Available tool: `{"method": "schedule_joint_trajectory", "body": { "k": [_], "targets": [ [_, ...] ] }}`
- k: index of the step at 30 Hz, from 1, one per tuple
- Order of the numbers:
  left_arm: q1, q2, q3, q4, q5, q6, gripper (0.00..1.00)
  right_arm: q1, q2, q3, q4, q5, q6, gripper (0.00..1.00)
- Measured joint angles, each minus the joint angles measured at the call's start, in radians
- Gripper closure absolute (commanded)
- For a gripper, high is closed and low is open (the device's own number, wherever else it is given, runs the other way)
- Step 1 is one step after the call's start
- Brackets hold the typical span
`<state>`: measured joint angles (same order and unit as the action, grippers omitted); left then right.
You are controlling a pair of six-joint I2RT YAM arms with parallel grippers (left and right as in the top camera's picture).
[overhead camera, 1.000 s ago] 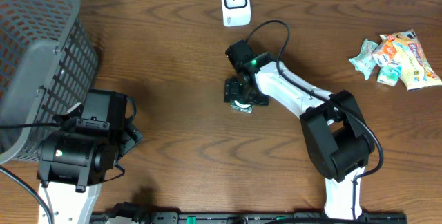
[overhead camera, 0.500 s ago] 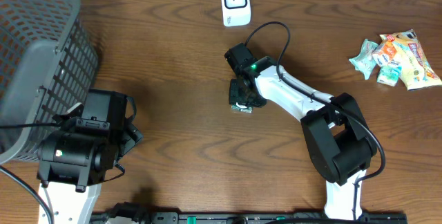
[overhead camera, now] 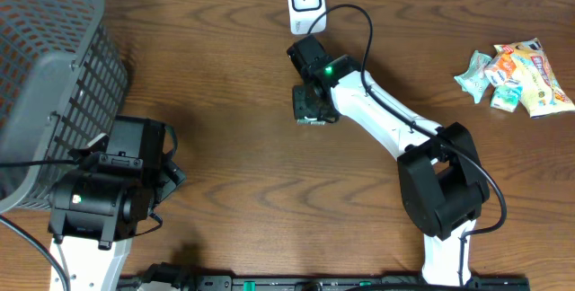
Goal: Scan the item barcode
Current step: 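Raise the Zam-Buk tin up against the scanner window with the right gripper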
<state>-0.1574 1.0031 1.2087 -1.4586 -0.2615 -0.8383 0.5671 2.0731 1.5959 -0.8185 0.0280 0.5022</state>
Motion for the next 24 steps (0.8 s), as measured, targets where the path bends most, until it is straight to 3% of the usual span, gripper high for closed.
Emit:
{"method": "schedule_joint_trajectory", "body": {
  "k": [5,9,16,24],
  "targets": [
    [0.000,0.000,0.000,0.000,0.000,0.000,0.03,0.000,0.000,0.003,0.096,0.041,-0.074,0.50],
    [0.000,0.000,0.000,0.000,0.000,0.000,0.02,0.000,0.000,0.008,0.196,0.068,-0.149,0.57],
    [0.000,0.000,0.000,0.000,0.000,0.000,0.02,-0.011,0.000,0.008,0.292,0.107,-0.204,0.50],
    [0.000,0.000,0.000,0.000,0.000,0.000,0.02,-0.061,0.000,0.009,0.521,0.123,-0.269,0.50]
  ]
}}
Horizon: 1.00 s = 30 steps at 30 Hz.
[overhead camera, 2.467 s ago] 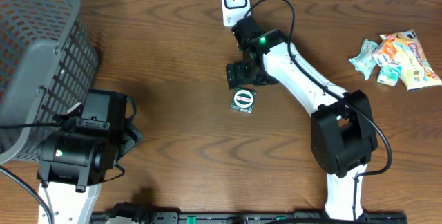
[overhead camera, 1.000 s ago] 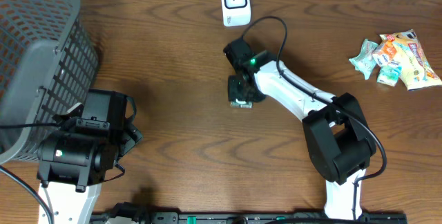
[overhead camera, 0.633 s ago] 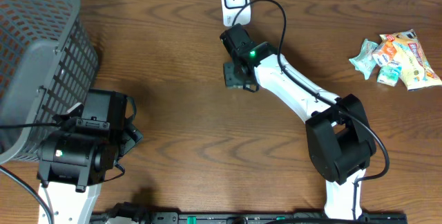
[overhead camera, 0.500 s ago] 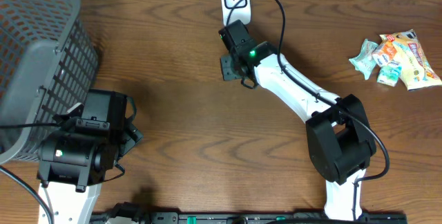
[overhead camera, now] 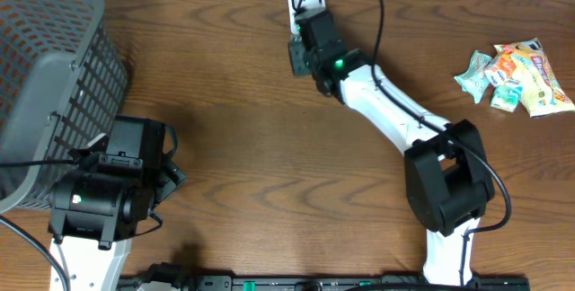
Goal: Scan the item barcode
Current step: 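Raise the Zam-Buk tin up against the scanner window with the right gripper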
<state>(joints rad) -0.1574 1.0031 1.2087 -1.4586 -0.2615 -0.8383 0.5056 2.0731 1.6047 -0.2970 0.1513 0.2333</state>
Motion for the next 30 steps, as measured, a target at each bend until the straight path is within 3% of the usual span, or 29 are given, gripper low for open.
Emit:
{"method": "schedule_joint_trajectory", "body": {
  "k": [11,18,23,30],
  "targets": [
    [0.000,0.000,0.000,0.001,0.000,0.000,0.02,-0.109,0.019,0.005,0.358,-0.013,-0.007,0.49],
    [0.000,0.000,0.000,0.000,0.000,0.000,0.03,-0.107,0.131,0.026,0.555,-0.020,-0.007,0.47],
    [0.000,0.000,0.000,0.001,0.000,0.000,0.02,-0.106,0.296,0.218,0.518,-0.020,-0.013,0.42],
    [0.000,0.000,0.000,0.000,0.000,0.000,0.03,-0.106,0.489,0.544,0.402,-0.003,-0.074,0.43]
  ]
}}
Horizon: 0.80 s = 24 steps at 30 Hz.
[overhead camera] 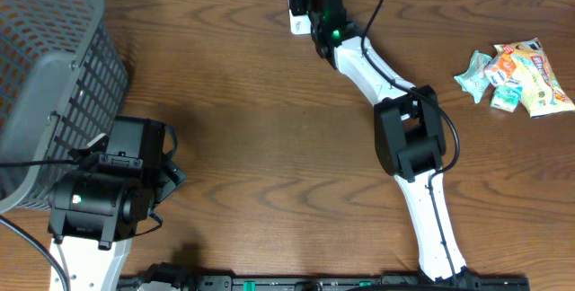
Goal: Scan the item barcode
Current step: 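Raise the Zam-Buk tin up against the scanner window with the right gripper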
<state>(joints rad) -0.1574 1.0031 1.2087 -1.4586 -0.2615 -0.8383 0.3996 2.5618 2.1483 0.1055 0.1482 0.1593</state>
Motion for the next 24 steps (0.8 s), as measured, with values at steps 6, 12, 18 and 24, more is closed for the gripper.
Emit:
{"method": "schedule_joint_trajectory", "body": {
  "k": [6,12,18,24],
  "targets": [
    [0.000,0.000,0.000,0.000,0.000,0.000,0.02,0.002,0.009,0.062,0.010,0.014,-0.034,0.43],
    [0.000,0.000,0.000,0.000,0.000,0.000,0.02,0.003,0.009,0.063,0.006,0.056,-0.046,0.44],
    [0.000,0.000,0.000,0.000,0.000,0.000,0.02,0.009,0.009,0.063,-0.021,0.095,-0.055,0.45],
    [0.000,0.000,0.000,0.000,0.000,0.000,0.02,0.018,0.009,0.063,-0.059,0.224,-0.062,0.41]
  ]
}}
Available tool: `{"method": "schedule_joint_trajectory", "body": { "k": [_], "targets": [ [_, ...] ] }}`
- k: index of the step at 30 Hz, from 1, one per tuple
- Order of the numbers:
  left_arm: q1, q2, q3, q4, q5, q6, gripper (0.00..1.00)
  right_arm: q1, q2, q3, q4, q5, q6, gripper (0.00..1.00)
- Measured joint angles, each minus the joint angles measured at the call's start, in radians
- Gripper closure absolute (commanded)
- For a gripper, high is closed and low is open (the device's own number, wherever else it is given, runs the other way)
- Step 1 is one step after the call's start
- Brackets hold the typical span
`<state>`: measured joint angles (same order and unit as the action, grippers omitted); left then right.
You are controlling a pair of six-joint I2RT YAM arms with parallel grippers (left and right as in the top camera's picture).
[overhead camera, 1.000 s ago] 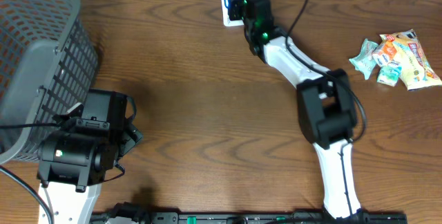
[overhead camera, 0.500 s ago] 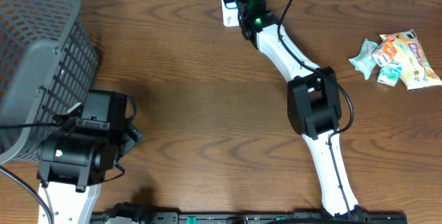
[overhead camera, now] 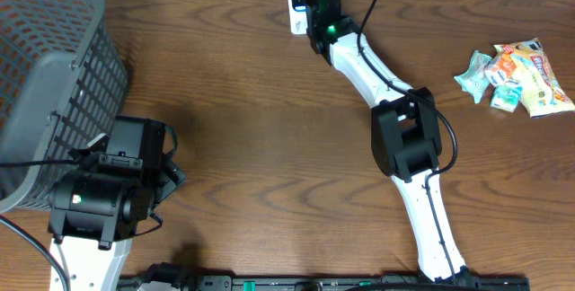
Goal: Scan the item barcode
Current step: 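Raise the Zam-Buk tin up against the scanner window with the right gripper, then carry the Zam-Buk tin to the right table edge and release it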
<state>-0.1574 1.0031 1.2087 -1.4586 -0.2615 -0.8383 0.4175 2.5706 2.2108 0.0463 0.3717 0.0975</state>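
Note:
My right arm reaches to the table's far edge, where the white barcode scanner stands. Its wrist covers most of the scanner, and the right gripper sits right over the scanner's face. Only a dark sliver of the item, a small dark packet, shows beneath the wrist, held in the shut fingers. My left gripper rests low at the near left, far from the scanner. Its fingers are lost against the dark arm body.
A large grey mesh basket fills the far left. Several snack packets lie in a heap at the far right. The right arm's black elbow hangs over the table's middle.
My right gripper has edged slightly further toward the far edge over the scanner. The left arm has not moved.
My right gripper first held a dark packet over the table some way in front of the scanner. Then it was closer, just short of the scanner. After that it was over the scanner's face with the arm stretched out, and it remains there now.

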Motion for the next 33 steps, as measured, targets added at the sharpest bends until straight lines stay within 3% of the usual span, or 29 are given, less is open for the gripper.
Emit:
{"method": "schedule_joint_trajectory", "body": {
  "k": [11,17,22,27,29,33],
  "targets": [
    [0.000,0.000,0.000,0.000,0.000,0.000,0.02,-0.100,-0.177,0.000,-0.446,0.077,0.058,0.45],
    [0.000,0.000,0.000,0.000,0.000,0.000,0.03,-0.261,-0.334,0.012,-0.760,0.096,0.099,0.47],
    [0.000,0.000,0.000,0.000,0.000,0.000,0.02,-0.394,-0.349,0.013,-0.994,0.104,0.135,0.51],
    [0.000,0.000,0.000,0.000,0.000,0.000,0.03,-0.494,-0.347,-0.020,-1.099,0.103,0.169,0.49],
    [0.000,0.000,0.000,0.000,0.000,0.000,0.02,-0.531,-0.347,-0.038,-1.109,0.103,0.177,0.46],
    [0.000,0.000,0.000,0.000,0.000,0.000,0.02,-0.599,-0.347,-0.082,-1.113,0.104,0.193,0.23]
  ]
}}
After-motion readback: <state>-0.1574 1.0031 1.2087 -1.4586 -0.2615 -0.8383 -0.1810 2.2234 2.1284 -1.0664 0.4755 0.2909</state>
